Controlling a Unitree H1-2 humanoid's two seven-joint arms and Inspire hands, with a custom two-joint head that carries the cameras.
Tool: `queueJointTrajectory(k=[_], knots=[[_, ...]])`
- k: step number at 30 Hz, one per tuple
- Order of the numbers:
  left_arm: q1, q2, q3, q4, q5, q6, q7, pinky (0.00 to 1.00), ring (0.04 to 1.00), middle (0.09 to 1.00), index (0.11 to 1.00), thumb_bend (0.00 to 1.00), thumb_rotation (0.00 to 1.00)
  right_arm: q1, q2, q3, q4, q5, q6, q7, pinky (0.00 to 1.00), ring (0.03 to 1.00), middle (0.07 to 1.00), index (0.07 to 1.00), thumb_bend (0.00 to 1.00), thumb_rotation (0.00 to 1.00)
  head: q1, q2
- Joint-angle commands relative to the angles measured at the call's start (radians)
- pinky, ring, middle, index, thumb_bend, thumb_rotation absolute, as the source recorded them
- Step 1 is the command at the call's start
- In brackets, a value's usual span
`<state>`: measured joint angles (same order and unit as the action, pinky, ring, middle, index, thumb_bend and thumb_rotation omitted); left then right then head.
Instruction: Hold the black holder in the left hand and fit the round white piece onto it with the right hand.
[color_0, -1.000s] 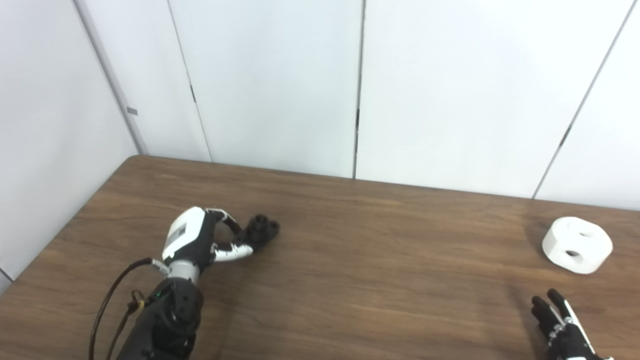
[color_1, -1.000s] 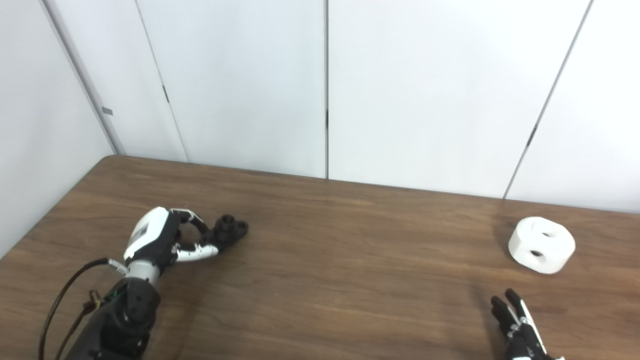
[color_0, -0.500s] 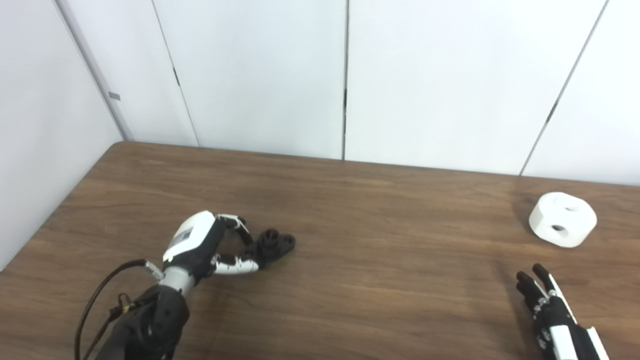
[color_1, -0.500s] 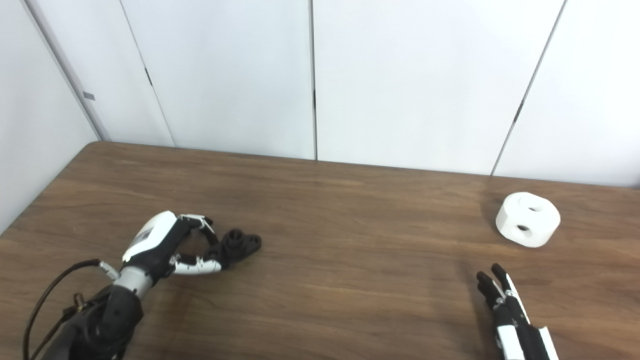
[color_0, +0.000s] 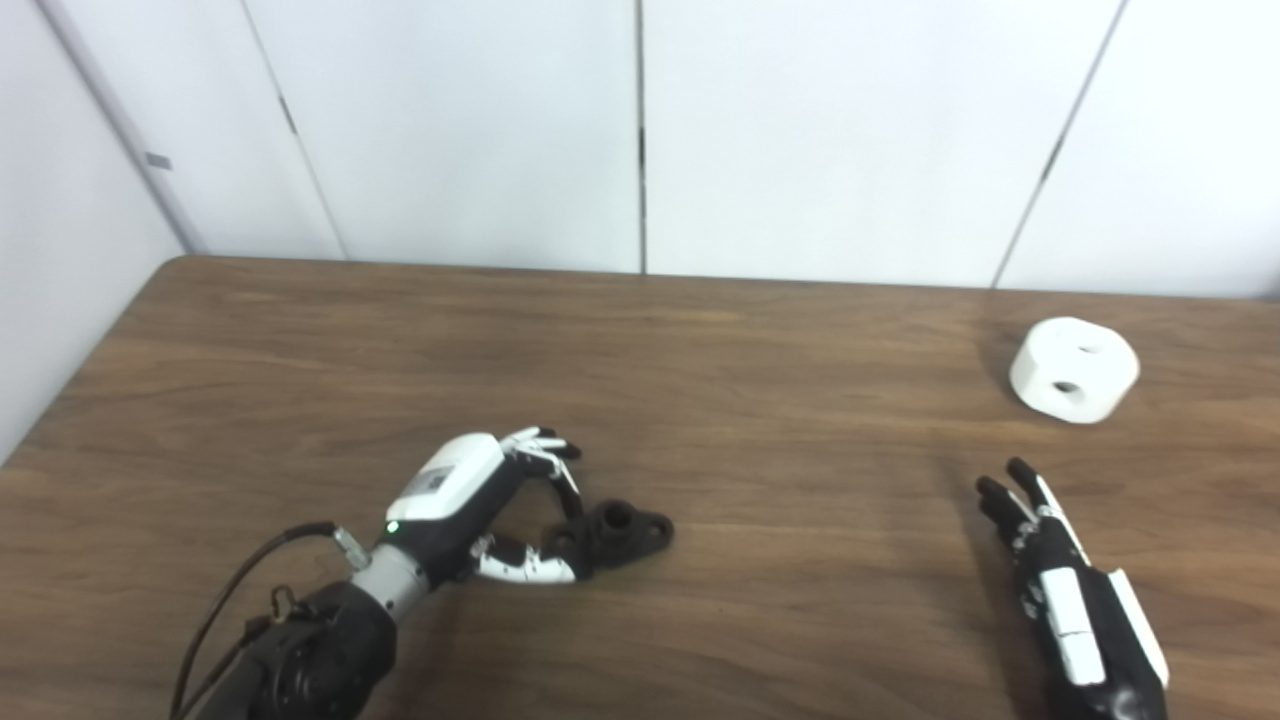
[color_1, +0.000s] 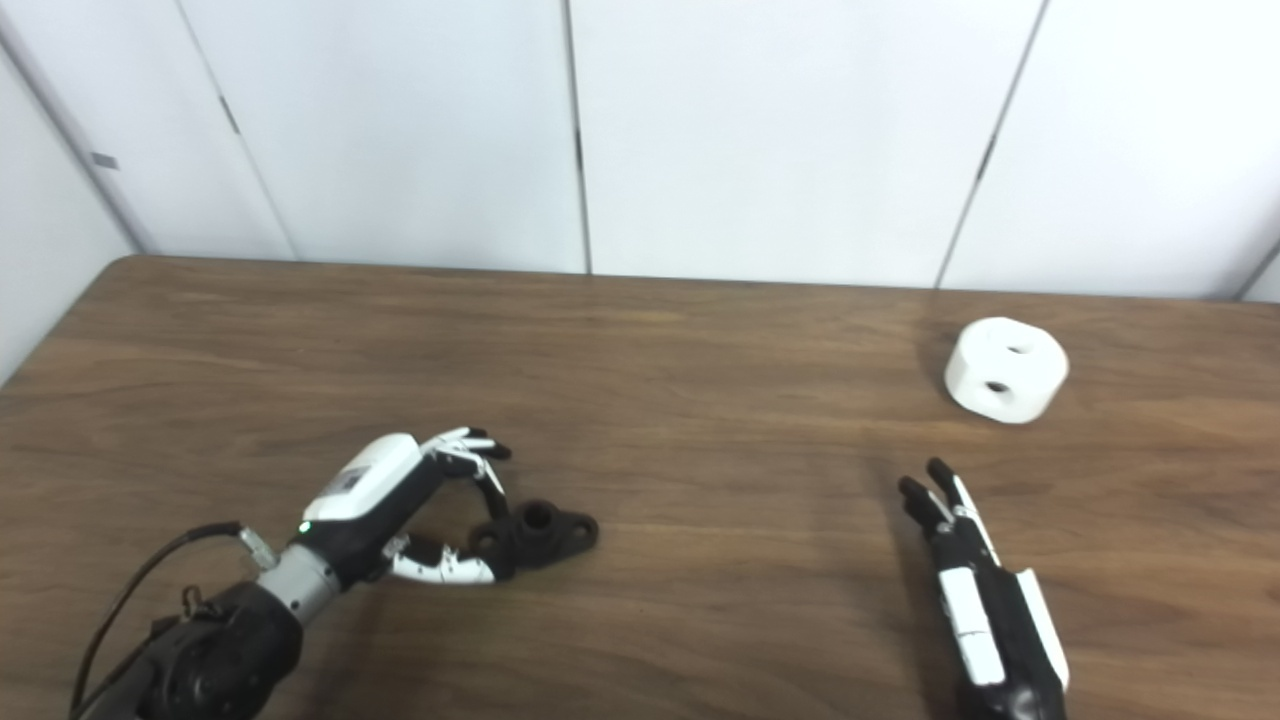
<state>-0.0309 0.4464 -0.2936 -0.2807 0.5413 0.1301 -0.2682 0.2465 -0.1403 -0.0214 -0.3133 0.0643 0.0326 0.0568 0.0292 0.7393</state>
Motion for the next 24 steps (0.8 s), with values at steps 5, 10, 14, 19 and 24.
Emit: queueJointTrajectory(k=[5, 10, 14, 19, 24], knots=[[0.016, -0.010, -0.073, 0.004, -0.037, -0.007, -0.102, 0.86, 0.946, 0.849, 0.489, 0.51, 0.06, -0.007, 0.028, 0.015, -0.045, -0.018, 0.007, -0.013, 1.00, 0.925, 0.899, 0.965, 0.62, 0.94, -0.014, 0.006], [-0.004, -0.023, -0.116, -0.004, -0.019, -0.033, -0.114, 0.88, 0.943, 0.850, 0.490, 0.51, 0.06, -0.012, 0.032, 0.028, -0.045, -0.024, 0.008, -0.019, 1.00, 0.925, 0.896, 0.964, 0.63, 0.94, -0.044, 0.014], [-0.009, -0.039, -0.150, -0.013, 0.018, -0.046, -0.116, 0.91, 0.938, 0.845, 0.490, 0.51, 0.06, -0.011, 0.036, 0.039, -0.053, -0.030, 0.012, -0.025, 1.00, 0.938, 0.897, 0.962, 0.63, 0.94, -0.061, 0.017], [-0.010, -0.056, -0.181, -0.004, 0.064, -0.076, -0.098, 0.95, 0.938, 0.846, 0.490, 0.51, 0.06, -0.011, 0.043, 0.047, -0.061, -0.047, 0.023, -0.037, 1.00, 0.940, 0.893, 0.956, 0.66, 0.93, -0.094, 0.025], [-0.006, -0.072, -0.181, 0.010, 0.079, -0.092, -0.086, 0.96, 0.940, 0.849, 0.490, 0.51, 0.06, -0.015, 0.044, 0.053, -0.058, -0.043, 0.018, -0.043, 1.00, 0.919, 0.892, 0.954, 0.67, 0.93, -0.102, 0.028]])
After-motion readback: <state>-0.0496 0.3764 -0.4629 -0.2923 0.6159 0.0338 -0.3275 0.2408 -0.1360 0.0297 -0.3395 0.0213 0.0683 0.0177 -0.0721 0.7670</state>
